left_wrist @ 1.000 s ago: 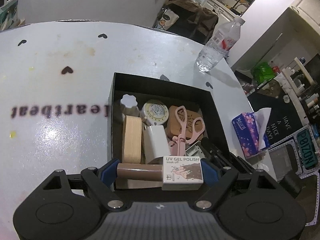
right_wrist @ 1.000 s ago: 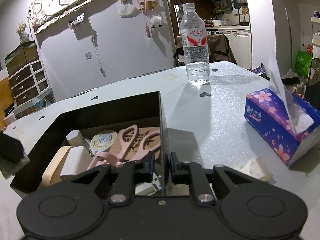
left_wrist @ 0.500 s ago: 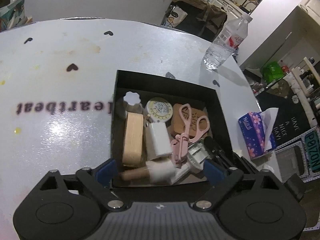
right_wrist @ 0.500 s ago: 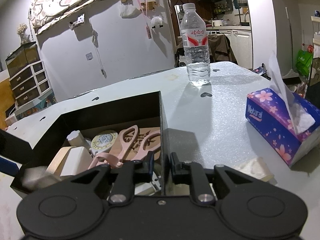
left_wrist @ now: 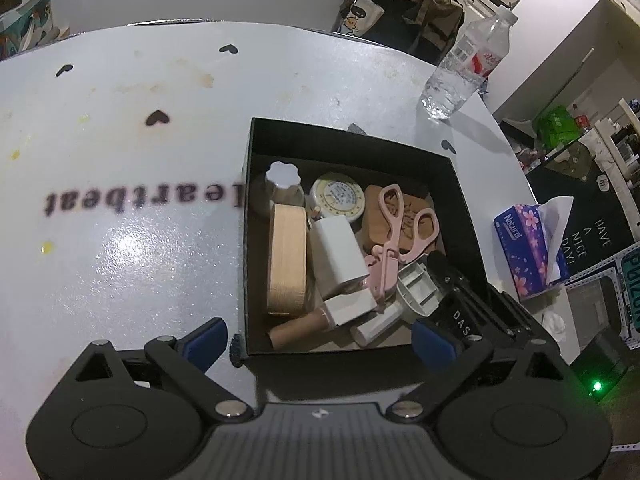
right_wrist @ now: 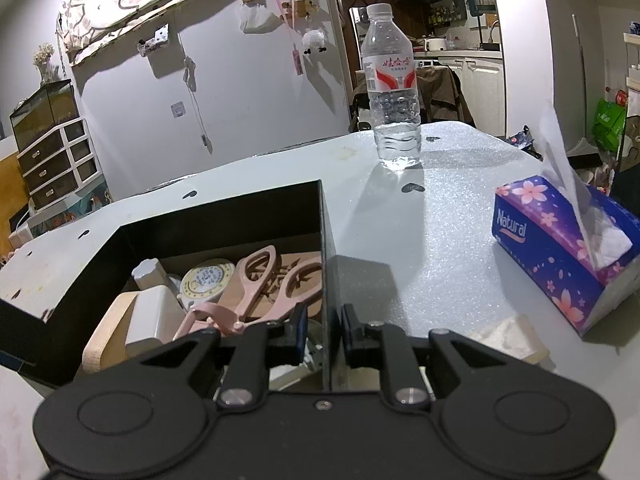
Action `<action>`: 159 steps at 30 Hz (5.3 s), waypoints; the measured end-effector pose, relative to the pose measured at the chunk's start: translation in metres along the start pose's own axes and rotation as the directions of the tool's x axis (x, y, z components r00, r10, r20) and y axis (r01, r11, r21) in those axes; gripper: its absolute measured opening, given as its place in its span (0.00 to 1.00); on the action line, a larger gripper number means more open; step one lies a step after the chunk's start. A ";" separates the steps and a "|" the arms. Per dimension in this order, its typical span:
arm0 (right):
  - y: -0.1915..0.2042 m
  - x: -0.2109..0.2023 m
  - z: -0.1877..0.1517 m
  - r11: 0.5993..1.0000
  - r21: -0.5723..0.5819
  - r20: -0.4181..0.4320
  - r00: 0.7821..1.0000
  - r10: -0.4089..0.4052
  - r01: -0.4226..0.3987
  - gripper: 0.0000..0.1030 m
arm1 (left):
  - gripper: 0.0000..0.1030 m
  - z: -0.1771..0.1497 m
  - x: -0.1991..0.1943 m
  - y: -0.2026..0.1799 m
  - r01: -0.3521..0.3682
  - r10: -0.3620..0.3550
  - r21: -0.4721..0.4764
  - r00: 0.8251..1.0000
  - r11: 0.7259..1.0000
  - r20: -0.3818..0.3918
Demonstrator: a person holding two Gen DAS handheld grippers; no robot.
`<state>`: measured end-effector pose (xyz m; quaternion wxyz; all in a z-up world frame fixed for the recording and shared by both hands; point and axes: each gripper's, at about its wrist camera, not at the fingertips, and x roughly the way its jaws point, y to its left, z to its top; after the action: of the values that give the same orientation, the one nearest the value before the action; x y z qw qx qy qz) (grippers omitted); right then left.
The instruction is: Organize rigid objects
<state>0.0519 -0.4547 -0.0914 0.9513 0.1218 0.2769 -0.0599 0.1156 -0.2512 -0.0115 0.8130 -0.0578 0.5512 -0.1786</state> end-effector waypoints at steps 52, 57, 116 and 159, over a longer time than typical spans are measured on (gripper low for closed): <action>0.050 -0.108 0.037 0.989 -0.142 0.162 0.987 -0.015 0.038 0.40 | 1.00 -0.031 -0.080 0.046 -0.200 0.045 0.191 0.795 0.961 0.605; 0.052 -0.129 0.026 0.986 -0.150 0.181 0.982 -0.049 0.077 0.61 | 1.00 -0.054 -0.081 0.043 -0.198 0.032 0.203 0.787 0.959 0.616; 0.052 -0.226 -0.064 0.976 -0.188 0.341 0.939 -0.038 0.108 1.00 | 1.00 -0.201 -0.108 0.044 -0.224 0.039 0.173 0.709 0.959 0.705; 0.048 -0.230 -0.062 0.977 -0.181 0.343 0.938 -0.045 0.113 1.00 | 1.00 -0.201 -0.108 0.043 -0.223 0.038 0.174 0.710 0.959 0.703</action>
<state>-0.1641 -0.3813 -0.0085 0.9887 0.0034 0.1194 -0.0905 -0.0949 -0.1519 -0.0070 0.9711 0.0203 0.1828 -0.1524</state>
